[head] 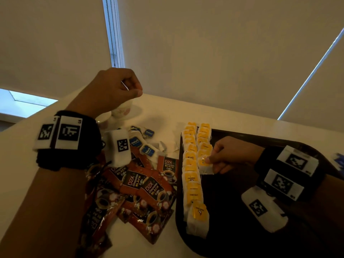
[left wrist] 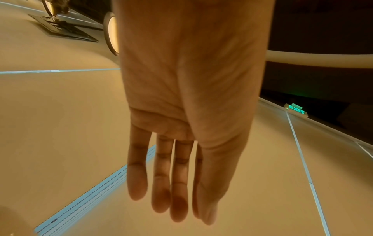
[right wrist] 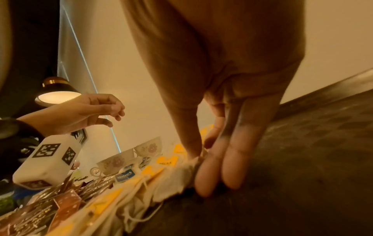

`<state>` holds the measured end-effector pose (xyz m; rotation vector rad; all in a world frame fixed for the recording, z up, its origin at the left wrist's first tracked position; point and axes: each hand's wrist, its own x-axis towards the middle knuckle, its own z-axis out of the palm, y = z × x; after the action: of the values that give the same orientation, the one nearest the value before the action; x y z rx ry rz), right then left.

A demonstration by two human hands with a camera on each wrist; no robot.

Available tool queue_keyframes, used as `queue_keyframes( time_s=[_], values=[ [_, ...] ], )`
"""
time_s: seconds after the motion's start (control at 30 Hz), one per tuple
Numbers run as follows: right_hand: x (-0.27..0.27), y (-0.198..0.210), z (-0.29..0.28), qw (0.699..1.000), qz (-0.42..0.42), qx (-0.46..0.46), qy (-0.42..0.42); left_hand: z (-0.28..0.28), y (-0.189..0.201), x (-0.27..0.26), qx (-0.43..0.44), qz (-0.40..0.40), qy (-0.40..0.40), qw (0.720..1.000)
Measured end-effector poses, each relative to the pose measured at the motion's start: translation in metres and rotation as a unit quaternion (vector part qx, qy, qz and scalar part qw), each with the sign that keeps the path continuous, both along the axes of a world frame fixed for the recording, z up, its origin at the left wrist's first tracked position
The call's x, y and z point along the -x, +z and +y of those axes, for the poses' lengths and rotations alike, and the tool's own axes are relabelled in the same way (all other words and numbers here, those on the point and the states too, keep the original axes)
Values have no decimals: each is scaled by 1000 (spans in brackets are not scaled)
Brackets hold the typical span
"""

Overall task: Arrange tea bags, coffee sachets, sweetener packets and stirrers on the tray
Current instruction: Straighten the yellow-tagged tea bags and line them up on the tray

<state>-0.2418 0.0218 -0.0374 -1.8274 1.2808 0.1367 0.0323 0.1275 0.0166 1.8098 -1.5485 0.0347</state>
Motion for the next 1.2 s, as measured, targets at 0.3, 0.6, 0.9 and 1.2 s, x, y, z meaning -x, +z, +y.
queue_keyframes(
  time_s=[0.3, 0.6, 0.9, 1.2],
  values=[
    [-57, 43, 19, 881, 53, 371, 289, 12, 10, -14, 37, -9, 24, 999],
    [-125, 7, 14, 801, 279, 338, 407, 26, 16, -33, 59, -7, 43, 997],
    [-128, 7, 10, 787, 239, 402, 403, 30, 16, -34, 62, 16, 43, 997],
    [-109, 60, 3, 927, 20, 201, 316, 20, 15, -21, -19, 44, 4, 999]
  ],
)
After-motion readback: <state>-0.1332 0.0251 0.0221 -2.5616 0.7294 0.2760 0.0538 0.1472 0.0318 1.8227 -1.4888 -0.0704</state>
